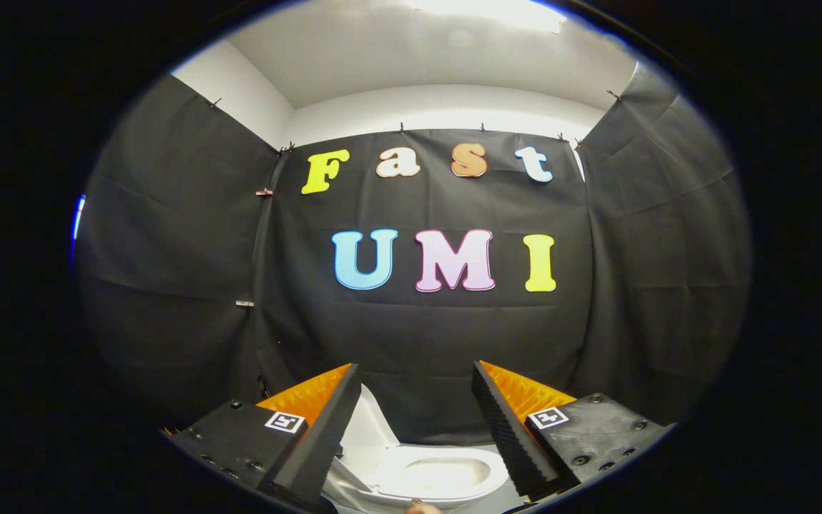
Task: Open the toilet lid.
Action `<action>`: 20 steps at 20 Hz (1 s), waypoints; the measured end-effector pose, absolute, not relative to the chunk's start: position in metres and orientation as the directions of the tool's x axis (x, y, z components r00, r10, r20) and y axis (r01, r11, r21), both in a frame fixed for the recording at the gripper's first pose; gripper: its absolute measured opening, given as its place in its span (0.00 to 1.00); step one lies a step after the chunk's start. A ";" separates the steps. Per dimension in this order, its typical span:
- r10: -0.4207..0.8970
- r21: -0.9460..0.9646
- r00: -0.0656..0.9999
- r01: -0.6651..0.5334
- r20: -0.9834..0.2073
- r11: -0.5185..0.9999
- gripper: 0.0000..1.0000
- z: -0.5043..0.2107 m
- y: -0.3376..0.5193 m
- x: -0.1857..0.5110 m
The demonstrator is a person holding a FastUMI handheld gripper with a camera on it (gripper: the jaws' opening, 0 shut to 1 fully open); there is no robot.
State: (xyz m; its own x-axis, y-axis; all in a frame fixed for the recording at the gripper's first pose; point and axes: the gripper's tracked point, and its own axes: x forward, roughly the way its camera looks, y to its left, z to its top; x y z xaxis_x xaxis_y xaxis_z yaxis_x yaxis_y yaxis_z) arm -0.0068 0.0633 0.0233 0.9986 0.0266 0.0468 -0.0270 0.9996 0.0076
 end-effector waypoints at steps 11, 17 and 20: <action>0.028 0.009 0.998 -0.028 0.054 1.000 0.98 0.026 0.064 -0.010; 0.021 0.011 0.998 -0.022 0.053 1.000 0.98 0.027 0.062 -0.011; 0.027 0.015 0.998 -0.028 0.060 1.000 0.98 0.029 0.063 -0.013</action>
